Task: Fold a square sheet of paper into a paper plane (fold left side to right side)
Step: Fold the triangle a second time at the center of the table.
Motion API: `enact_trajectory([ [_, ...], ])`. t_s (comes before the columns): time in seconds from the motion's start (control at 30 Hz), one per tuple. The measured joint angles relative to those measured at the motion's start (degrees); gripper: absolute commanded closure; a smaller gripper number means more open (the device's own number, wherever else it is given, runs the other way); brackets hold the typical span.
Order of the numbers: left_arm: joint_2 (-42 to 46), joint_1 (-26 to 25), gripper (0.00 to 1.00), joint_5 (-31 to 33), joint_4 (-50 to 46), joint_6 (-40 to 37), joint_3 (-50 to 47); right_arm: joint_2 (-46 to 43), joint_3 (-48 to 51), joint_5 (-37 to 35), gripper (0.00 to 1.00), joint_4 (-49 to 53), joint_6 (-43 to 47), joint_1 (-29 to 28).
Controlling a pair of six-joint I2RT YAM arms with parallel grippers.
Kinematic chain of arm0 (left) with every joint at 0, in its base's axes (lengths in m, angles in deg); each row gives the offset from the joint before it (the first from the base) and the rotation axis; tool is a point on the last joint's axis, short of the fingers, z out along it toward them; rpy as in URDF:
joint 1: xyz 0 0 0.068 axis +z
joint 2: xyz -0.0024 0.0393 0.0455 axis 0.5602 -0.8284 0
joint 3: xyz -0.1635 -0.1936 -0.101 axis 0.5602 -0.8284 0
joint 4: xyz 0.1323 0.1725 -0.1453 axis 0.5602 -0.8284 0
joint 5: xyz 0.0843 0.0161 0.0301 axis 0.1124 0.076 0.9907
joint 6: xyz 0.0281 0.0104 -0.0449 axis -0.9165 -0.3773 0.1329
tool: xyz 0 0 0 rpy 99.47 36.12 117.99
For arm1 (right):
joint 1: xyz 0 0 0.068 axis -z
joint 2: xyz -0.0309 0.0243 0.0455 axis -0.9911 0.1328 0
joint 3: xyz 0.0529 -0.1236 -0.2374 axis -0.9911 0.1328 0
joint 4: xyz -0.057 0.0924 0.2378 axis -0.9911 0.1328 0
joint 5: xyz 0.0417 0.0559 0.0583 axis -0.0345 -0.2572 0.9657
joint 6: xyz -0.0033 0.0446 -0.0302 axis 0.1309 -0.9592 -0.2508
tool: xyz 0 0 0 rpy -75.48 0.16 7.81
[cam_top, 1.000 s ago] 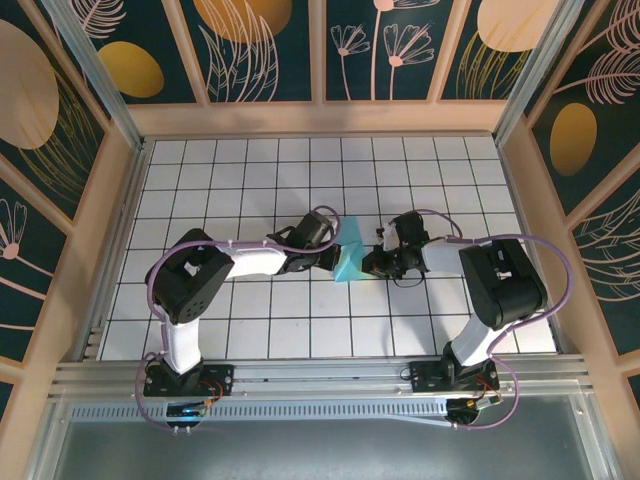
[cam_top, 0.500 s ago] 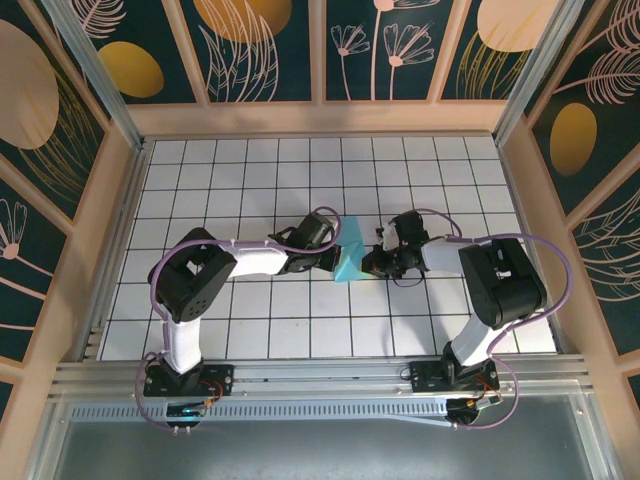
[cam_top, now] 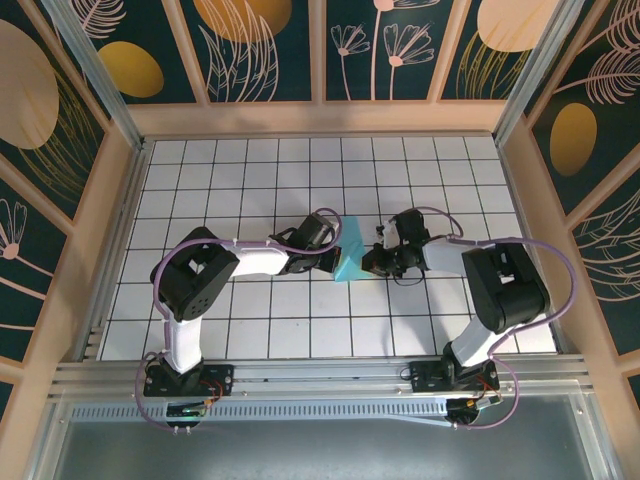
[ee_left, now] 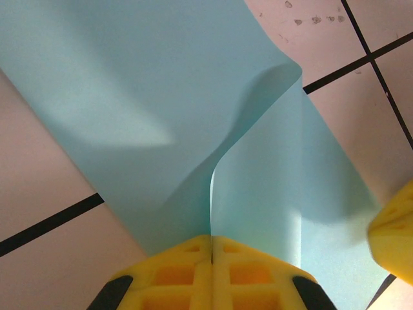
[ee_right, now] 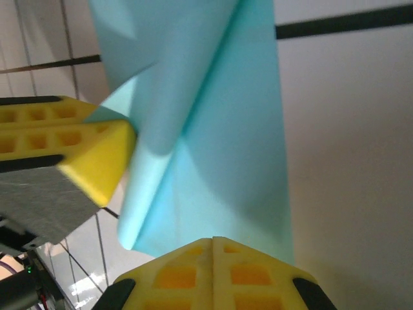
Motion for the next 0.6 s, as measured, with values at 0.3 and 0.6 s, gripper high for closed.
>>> enact_trajectory([
  [0.3,-0.1,0.0,1.0,0.0,0.0,-0.5,0.1,-2.0,-0.4,2.8,1.0,-4.6,-3.4,-0.1],
  [0.6,-0.2,0.0,1.0,0.0,0.0,-0.6,0.3,3.6,-4.4,3.0,1.0,-8.1,-5.2,-2.5],
])
